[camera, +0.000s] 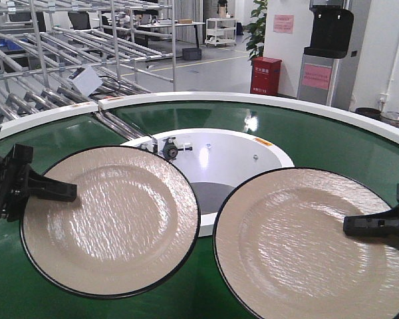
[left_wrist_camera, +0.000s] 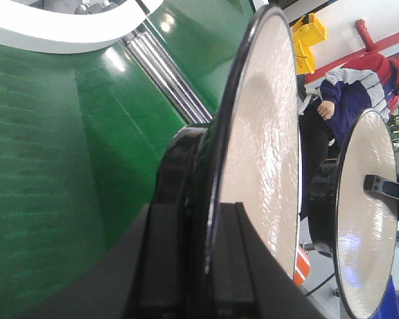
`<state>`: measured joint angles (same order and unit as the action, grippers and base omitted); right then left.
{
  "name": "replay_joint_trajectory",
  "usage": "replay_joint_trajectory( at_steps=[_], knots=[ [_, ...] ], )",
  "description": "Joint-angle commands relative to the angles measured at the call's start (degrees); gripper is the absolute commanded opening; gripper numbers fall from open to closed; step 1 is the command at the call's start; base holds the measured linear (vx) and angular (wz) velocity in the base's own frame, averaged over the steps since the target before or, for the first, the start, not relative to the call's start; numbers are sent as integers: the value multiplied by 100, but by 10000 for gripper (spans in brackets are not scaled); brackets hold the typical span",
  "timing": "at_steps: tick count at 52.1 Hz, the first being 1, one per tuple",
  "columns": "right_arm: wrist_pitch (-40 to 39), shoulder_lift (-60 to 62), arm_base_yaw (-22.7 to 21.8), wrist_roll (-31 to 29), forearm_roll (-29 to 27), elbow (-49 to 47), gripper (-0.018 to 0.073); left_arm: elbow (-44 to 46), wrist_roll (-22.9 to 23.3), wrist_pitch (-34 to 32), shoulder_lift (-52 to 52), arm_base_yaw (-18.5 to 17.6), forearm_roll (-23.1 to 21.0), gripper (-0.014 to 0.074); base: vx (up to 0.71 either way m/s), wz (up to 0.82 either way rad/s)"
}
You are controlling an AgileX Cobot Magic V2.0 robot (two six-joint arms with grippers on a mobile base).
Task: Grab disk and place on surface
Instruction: 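Hold both plates while the base drives to the steel table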
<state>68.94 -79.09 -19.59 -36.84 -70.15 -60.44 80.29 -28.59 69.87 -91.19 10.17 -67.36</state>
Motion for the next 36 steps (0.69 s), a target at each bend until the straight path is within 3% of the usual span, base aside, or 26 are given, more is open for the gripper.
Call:
replay_joint_trajectory(
  at_steps=[1, 17, 36],
  knots=[
    [108, 202, -14, 11, -790, -174, -8, 167, 89, 197, 275, -20, -843, -1, -1, -3],
    [108, 202, -14, 11, -790, -174, -8, 167, 89, 197, 275, -20, -843, -1, -5, -19],
    [114, 202, -14, 11, -790, -174, -8, 167, 89, 197, 275, -20, -843, -1, -14, -55]
  ],
)
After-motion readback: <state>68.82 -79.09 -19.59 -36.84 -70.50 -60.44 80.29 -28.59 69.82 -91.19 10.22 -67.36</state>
